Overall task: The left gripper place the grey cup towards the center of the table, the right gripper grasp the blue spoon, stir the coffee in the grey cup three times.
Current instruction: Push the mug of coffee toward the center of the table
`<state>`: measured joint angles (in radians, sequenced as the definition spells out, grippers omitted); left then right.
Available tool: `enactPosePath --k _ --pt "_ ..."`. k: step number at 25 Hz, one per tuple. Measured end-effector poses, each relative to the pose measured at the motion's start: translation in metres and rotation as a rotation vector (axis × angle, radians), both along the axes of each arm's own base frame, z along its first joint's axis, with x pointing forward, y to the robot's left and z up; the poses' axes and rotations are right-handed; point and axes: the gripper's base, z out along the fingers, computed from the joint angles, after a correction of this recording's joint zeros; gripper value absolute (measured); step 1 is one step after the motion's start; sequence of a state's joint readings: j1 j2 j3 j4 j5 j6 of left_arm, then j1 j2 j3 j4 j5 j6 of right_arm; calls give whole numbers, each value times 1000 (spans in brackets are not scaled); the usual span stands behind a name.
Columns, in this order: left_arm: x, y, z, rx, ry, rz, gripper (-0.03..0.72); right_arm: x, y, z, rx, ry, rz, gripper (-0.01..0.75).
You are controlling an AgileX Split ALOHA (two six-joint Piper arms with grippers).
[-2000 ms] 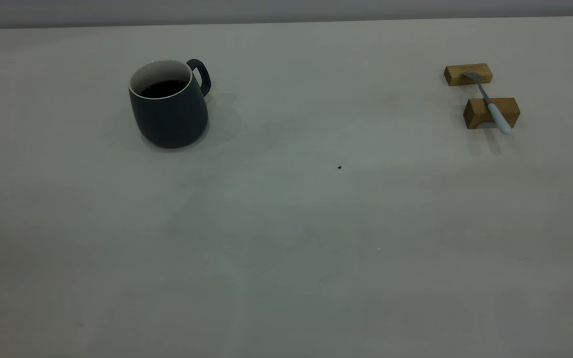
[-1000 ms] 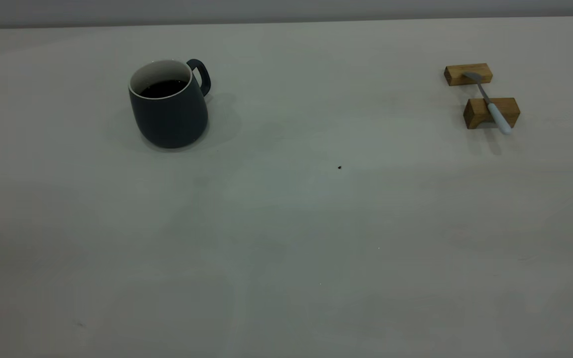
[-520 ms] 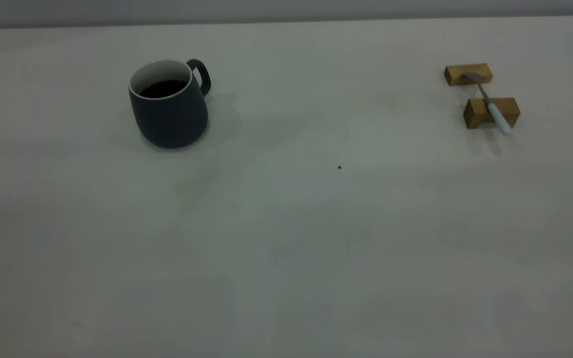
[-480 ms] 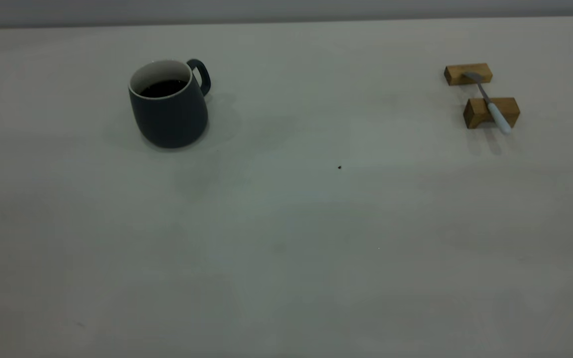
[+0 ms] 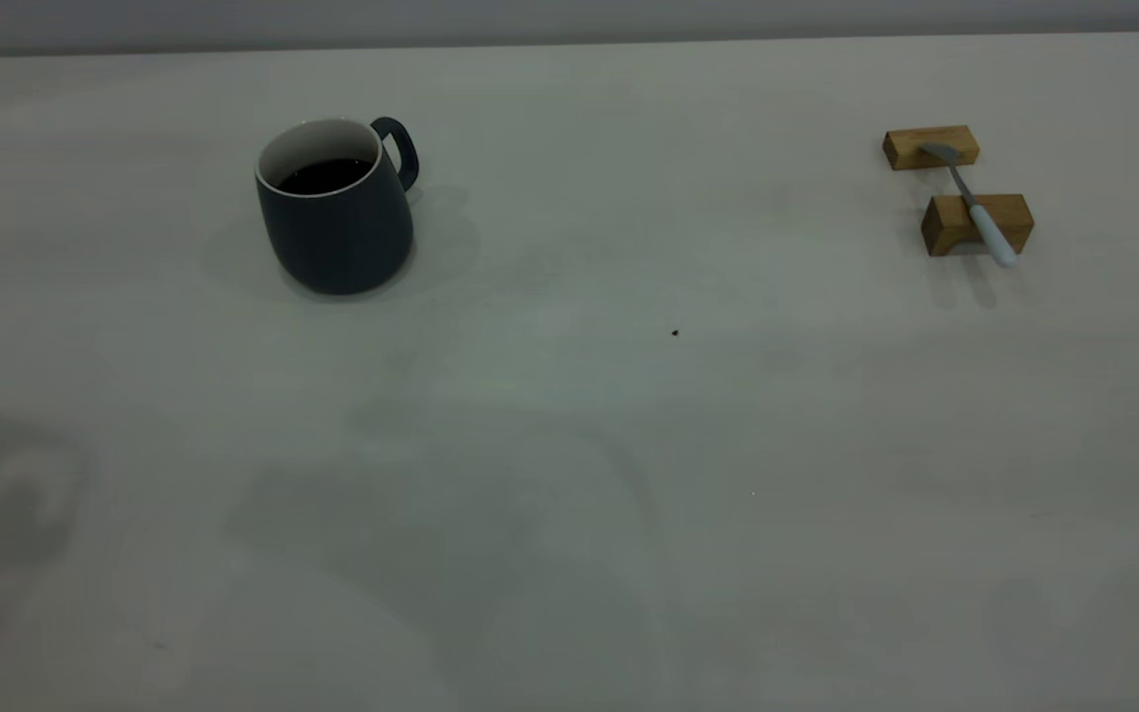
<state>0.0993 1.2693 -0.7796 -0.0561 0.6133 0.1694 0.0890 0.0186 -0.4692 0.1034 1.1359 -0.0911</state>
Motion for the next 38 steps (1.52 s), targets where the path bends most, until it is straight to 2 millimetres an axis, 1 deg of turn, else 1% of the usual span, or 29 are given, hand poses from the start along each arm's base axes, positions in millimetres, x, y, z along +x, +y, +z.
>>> enactPosePath --k 5,6,8,14,17,19,23,25,27,33,38 --pt "65 7 -29 3 101 -33 585 0 0 0 0 0 0 237" --pt "76 8 -37 10 124 -58 585 0 0 0 0 0 0 237" --pt "98 10 -48 34 141 -130 585 0 0 0 0 0 0 237" --pt "153 14 -89 150 171 -487 585 0 0 0 0 0 0 237" --pt "173 12 -112 206 176 -669 585 0 0 0 0 0 0 237" --pt "184 7 -128 235 186 -786 585 0 0 0 0 0 0 237" --pt "196 -5 -155 301 200 -1063 585 0 0 0 0 0 0 237" --pt "202 -11 -164 333 191 -1192 585 0 0 0 0 0 0 237" --pt "207 -18 -173 348 167 -1276 585 0 0 0 0 0 0 237" --pt "216 -33 -186 343 73 -1436 585 0 0 0 0 0 0 237" --pt "222 -41 -200 298 17 -1469 585 0 0 0 0 0 0 237"
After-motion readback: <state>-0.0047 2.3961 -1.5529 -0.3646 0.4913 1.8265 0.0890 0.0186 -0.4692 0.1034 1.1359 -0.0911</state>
